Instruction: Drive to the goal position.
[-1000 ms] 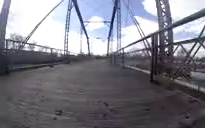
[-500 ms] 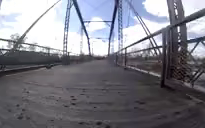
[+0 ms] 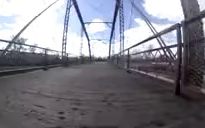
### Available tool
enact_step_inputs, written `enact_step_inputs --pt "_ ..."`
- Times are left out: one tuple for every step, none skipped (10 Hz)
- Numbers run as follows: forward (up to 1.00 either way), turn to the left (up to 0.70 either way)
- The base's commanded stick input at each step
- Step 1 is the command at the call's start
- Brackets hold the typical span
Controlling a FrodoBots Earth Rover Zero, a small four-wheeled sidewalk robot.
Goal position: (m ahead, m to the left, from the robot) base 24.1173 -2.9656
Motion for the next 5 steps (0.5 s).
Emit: enact_step_inputs --pt "1.0 0.0" --pt "1.0 0.0" --pt "1.0 0.0" --pt "1.0 0.0" --pt "1.0 0.0"
